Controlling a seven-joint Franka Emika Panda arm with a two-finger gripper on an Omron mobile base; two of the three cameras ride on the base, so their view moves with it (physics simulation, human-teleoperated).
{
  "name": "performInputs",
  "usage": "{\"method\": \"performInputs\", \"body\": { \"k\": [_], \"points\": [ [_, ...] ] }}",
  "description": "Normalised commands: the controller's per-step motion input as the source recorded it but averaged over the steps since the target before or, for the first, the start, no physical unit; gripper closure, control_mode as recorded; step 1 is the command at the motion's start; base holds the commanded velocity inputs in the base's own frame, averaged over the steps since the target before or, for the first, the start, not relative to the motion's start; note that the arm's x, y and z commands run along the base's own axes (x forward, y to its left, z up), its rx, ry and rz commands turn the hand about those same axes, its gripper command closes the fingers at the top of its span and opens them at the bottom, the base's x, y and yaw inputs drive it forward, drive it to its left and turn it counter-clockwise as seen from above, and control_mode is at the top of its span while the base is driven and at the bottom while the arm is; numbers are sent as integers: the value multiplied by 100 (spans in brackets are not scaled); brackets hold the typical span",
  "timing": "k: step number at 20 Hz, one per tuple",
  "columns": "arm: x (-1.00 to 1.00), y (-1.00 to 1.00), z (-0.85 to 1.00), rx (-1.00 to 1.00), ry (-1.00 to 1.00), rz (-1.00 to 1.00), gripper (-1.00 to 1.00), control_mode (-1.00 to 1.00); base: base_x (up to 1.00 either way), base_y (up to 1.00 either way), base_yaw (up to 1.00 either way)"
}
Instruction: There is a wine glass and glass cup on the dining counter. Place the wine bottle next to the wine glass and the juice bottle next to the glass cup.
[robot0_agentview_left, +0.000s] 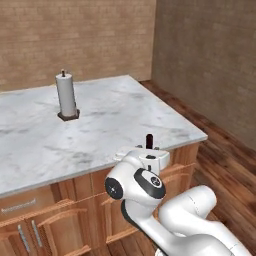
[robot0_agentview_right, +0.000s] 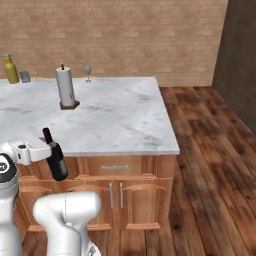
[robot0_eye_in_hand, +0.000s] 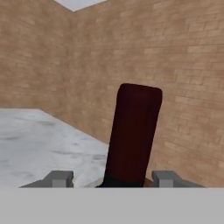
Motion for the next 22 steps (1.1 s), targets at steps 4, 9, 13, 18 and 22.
{"method": "performInputs", "body": {
  "k": [4, 9, 13, 18, 22],
  "points": [
    [0, 0, 0, 0, 0, 0, 100, 100, 46, -56, 16],
    [0, 0, 0, 0, 0, 0, 100, 100, 41, -55, 18],
    [0, 0, 0, 0, 0, 0, 100, 100, 37, -58, 15],
    [0, 0, 0, 0, 0, 0, 100, 100, 31, -60, 16],
    [0, 0, 0, 0, 0, 0, 100, 100, 30, -59, 17]
  ]
}}
